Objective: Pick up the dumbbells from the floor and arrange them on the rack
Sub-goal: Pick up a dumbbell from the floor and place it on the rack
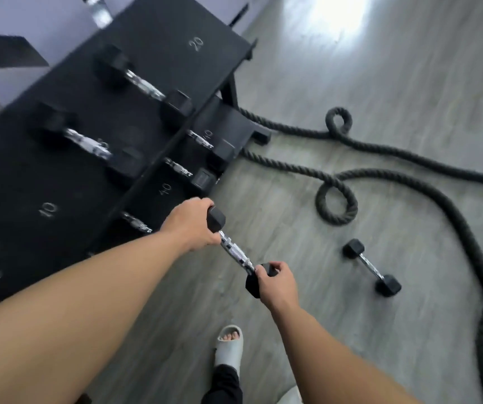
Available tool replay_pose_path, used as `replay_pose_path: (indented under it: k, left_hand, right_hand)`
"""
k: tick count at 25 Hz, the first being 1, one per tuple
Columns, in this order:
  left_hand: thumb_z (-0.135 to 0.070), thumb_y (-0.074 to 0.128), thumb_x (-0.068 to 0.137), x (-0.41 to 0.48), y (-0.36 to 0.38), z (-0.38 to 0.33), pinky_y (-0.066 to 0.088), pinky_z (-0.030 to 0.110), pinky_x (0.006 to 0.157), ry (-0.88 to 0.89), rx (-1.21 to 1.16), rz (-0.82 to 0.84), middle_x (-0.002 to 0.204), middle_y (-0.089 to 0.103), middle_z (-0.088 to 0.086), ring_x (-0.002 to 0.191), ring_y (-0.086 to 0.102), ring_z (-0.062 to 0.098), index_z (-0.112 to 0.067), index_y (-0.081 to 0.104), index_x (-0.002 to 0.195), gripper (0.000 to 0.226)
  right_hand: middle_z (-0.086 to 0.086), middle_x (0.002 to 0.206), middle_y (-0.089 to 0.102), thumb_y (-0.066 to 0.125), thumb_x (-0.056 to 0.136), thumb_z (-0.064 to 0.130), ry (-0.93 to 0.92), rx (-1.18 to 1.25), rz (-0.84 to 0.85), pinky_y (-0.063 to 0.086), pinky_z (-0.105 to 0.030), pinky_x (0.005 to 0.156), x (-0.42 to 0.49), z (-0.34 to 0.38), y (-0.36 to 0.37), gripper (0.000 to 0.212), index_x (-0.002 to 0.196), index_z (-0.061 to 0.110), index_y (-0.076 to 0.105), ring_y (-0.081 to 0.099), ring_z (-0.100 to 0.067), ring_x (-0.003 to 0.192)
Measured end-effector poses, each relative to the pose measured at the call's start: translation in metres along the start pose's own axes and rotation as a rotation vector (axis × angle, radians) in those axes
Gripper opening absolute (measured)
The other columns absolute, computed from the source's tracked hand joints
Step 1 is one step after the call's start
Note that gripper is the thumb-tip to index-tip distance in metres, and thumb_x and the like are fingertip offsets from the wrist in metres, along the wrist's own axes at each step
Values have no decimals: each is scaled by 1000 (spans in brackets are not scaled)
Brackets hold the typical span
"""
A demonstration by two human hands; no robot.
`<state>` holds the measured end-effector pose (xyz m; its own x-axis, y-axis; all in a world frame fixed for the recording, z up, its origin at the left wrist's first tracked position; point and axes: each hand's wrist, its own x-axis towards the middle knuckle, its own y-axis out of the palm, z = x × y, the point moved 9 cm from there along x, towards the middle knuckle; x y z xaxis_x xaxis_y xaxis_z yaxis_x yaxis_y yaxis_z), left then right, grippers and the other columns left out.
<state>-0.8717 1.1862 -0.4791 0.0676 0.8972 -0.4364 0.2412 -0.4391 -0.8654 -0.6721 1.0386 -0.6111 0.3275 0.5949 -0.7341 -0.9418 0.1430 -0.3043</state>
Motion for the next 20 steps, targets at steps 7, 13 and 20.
replay_pose_path:
  k: [7, 13, 20]
  left_hand:
    - [-47, 88, 65, -110, -199, 78, 54, 42, 92, -95, 69, -207, 128, 54, -1, 116, 61, 31, -22, 56, 138, 84]
    - [-46, 89, 64, -173, -274, 163, 56, 45, 92, -132, 158, -289, 141, 56, -1, 119, 62, 29, -21, 49, 146, 95]
    - [-47, 91, 63, -174, -295, 296, 55, 45, 95, -142, 183, -247, 141, 58, 2, 119, 63, 30, -19, 50, 143, 95]
  right_hand:
    - [-2, 103, 67, 72, 82, 39, -138, 33, 198, 64, -47, 74, -137, 131, 86, 35, 109, 18, 60, 70, -27, 83]
    - [6, 95, 65, 75, 80, 46, -198, 6, 291, 61, -48, 85, -213, 155, 185, 44, 113, 21, 62, 69, -21, 92]
    - [0, 108, 70, 74, 83, 46, -204, -88, 308, 56, -30, 62, -251, 168, 306, 44, 117, 19, 63, 67, -17, 88]
